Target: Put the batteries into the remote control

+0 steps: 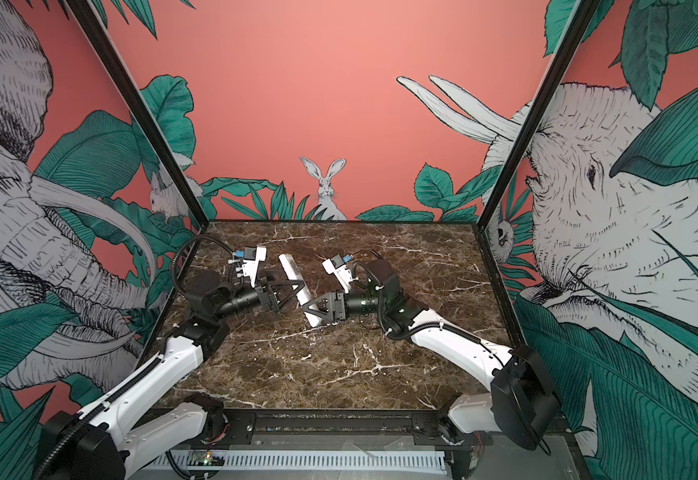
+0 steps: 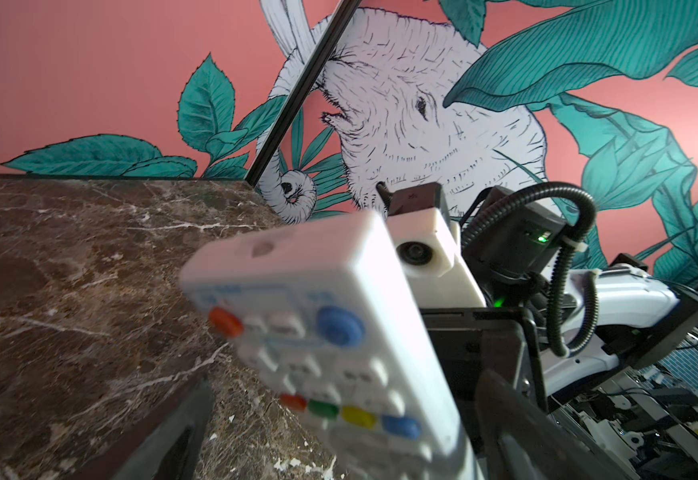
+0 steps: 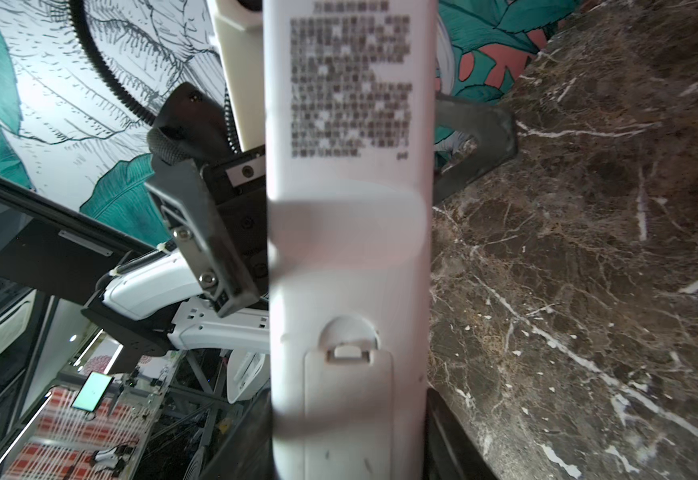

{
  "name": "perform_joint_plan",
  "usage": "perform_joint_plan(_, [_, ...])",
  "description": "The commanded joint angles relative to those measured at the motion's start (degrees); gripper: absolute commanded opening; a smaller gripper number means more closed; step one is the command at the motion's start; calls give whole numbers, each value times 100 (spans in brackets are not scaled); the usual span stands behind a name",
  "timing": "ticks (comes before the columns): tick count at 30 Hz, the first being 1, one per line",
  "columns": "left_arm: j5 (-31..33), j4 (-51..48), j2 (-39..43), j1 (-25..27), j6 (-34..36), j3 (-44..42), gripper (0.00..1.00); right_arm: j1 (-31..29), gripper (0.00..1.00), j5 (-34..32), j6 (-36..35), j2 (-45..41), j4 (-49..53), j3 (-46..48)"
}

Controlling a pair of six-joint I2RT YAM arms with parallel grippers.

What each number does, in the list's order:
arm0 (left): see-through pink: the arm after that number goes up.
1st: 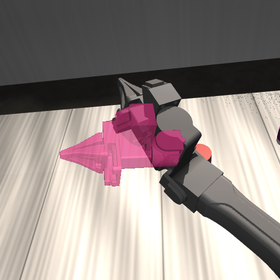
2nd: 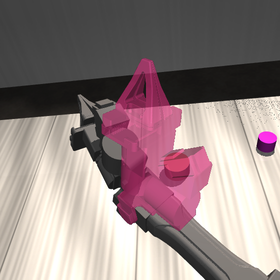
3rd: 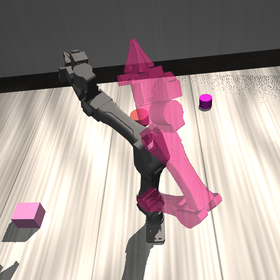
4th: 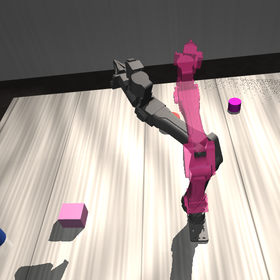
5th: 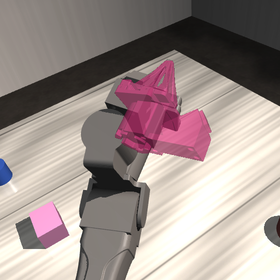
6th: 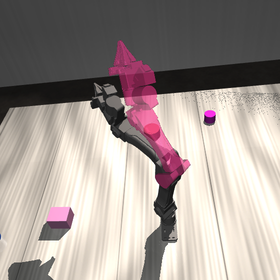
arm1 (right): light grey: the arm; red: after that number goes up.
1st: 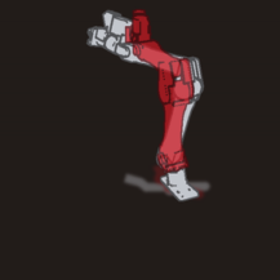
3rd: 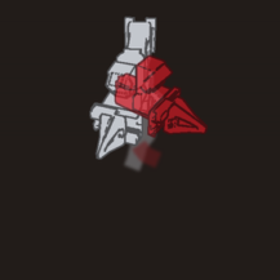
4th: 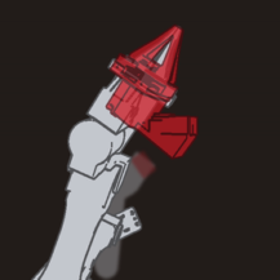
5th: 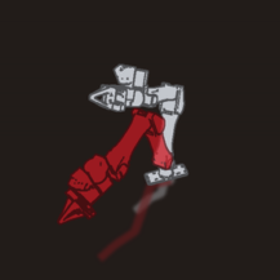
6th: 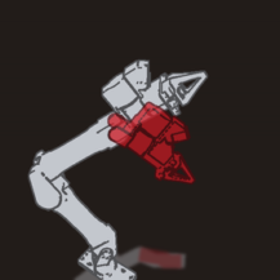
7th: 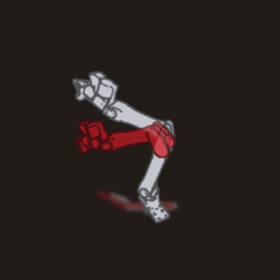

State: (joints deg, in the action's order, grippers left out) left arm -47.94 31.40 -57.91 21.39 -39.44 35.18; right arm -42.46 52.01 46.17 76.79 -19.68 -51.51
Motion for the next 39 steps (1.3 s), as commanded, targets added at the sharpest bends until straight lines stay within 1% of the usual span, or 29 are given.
perform_joint_plan(1, [-545,1249,-24,5,-645,73,99,26,27,509,569,23,-1301,30])
perform_joint_plan(4, [-823,1405,-82,40,-803,203,99,30,27,591,773,99,-1679,64])
perform_joint_plan(7, [-883,1389,-30,55,-808,242,97,35,26,669,816,180,-1777,31])
perform_joint_plan(10, [-901,1342,-6,51,-785,269,88,36,26,714,838,241,-1811,22])
perform_joint_plan(12, [-908,1323,2,54,-783,279,79,45,26,740,887,281,-1846,43])
perform_joint_plan(13, [-914,1304,-1,57,-759,288,74,52,27,754,933,304,-2021,54])
perform_joint_plan(15, [-903,1236,-10,59,-708,296,59,50,27,785,1032,361,-2151,70])
perform_joint_plan(17, [-886,1217,-50,63,-680,310,48,55,27,793,1081,404,-2213,79])
perform_joint_plan(20, [-864,1177,-105,58,-664,346,37,70,28,819,1114,428,-2262,88])
perform_joint_plan(22, [-831,1063,-131,58,-612,371,27,80,32,808,1081,441,-2206,97])
perform_joint_plan(23, [-807,898,-149,57,-519,407,21,93,35,802,1039,441,-2136,90])
perform_joint_plan(24, [-775,676,-154,63,-381,464,17,115,43,802,971,439,-2020,85])
perform_joint_plan(25, [-734,332,-170,56,-180,538,15,153,55,787,897,427,-1911,84])
perform_joint_plan(26, [-633,-285,-193,60,163,660,11,209,67,760,790,374,-1688,95])
perform_joint_plan(27, [-452,-1059,-239,58,590,861,3,281,78,726,609,317,-1394,97])
perform_joint_plan(28, [-284,-1799,-298,59,968,1044,0,359,87,670,293,223,-997,97])
perform_joint_plan(29, [-33,-2533,-409,58,1359,1266,0,435,96,534,-135,109,-301,65])
perform_joint_plan(30, [161,-3197,-550,57,1689,1485,0,501,99,290,-727,-12,546,-22])
perform_joint_plan(31, [300,-3676,-701,58,1913,1653,0,538,99,-60,-1242,-111,1401,-110])
perform_joint_plan(32, [591,-4226,-886,59,2098,1878,0,554,99,-566,-1769,-191,2399,-277])
perform_joint_plan(33, [939,-4855,-1122,63,2240,2133,0,563,99,-1117,-2217,-249,3167,-422])
perform_joint_plan(36, [1628,-6076,-1950,159,2530,2715,0,565,99,-2679,-2831,-296,4645,-632])
perform_joint_plan(39, [2195,-6672,-2774,433,2528,3116,0,567,99,-3821,-3052,-403,5335,-592])
